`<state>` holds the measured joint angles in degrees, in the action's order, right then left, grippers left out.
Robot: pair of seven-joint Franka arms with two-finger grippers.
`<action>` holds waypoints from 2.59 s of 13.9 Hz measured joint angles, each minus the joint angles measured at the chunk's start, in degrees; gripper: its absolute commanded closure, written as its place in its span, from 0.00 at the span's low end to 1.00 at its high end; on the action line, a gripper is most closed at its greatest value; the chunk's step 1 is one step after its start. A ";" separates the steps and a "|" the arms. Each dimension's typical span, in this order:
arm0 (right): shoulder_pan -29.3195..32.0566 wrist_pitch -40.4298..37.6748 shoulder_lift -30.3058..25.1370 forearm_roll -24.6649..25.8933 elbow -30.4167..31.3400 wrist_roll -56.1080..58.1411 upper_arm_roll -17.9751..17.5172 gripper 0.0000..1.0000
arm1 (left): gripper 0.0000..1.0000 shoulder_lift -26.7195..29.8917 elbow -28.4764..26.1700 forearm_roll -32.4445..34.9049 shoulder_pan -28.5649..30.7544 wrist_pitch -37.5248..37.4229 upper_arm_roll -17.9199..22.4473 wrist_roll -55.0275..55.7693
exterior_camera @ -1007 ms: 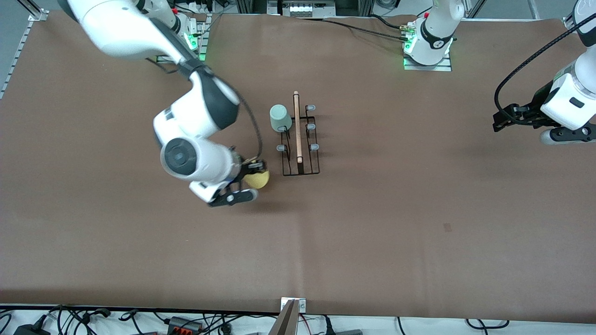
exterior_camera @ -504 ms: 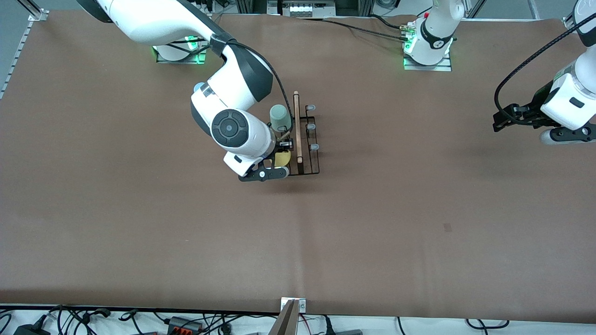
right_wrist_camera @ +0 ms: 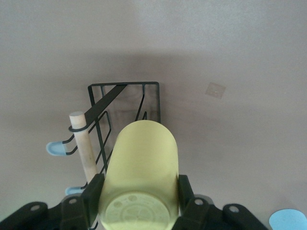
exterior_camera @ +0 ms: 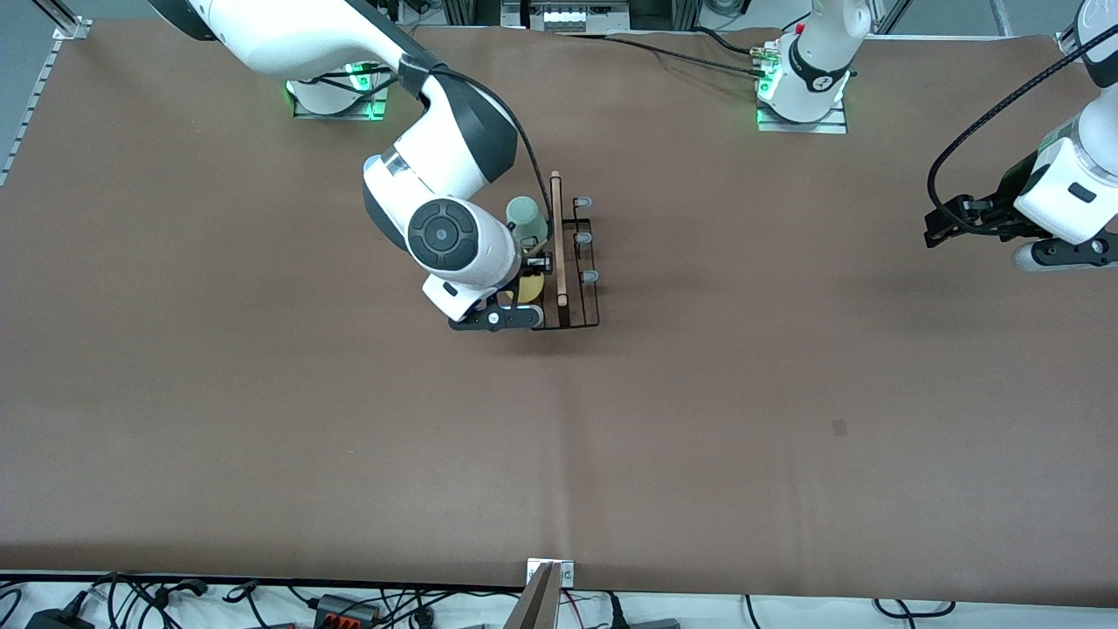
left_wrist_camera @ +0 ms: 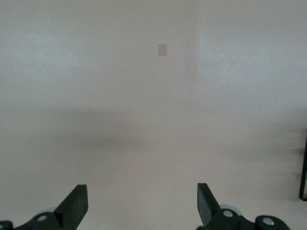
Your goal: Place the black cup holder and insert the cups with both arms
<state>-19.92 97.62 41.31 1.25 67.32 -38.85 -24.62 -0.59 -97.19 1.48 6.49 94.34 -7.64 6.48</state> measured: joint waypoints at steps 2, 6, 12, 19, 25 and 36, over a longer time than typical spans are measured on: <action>-0.63 -0.16 -0.49 0.00 0.00 -0.97 -0.04 0.75 | 0.00 0.00 0.00 -0.01 0.01 0.00 0.00 0.00; -1.98 -0.08 0.21 0.82 0.34 -1.55 0.08 0.75 | 0.00 0.00 0.00 -0.04 0.07 0.00 0.00 0.00; -1.97 1.02 2.21 2.19 0.39 -1.55 0.37 0.75 | 0.00 0.00 0.00 -0.06 0.19 0.00 0.00 0.00; -2.07 4.98 5.55 4.22 0.72 -1.56 0.38 0.00 | 0.00 0.00 0.00 -0.06 0.40 0.00 0.00 0.00; -0.03 4.47 1.83 5.38 -1.46 -1.56 0.96 0.00 | 0.00 -0.13 0.00 -0.07 0.65 0.00 0.00 0.00; 15.98 -1.71 -8.08 9.76 -1.70 8.07 1.79 0.00 | 0.00 -0.16 0.00 -0.07 0.68 0.00 0.00 0.00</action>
<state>-3.94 95.91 33.22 11.01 65.62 -30.78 -22.83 -0.75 -97.19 1.41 7.18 94.34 -7.64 6.48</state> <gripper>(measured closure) 0.000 0.000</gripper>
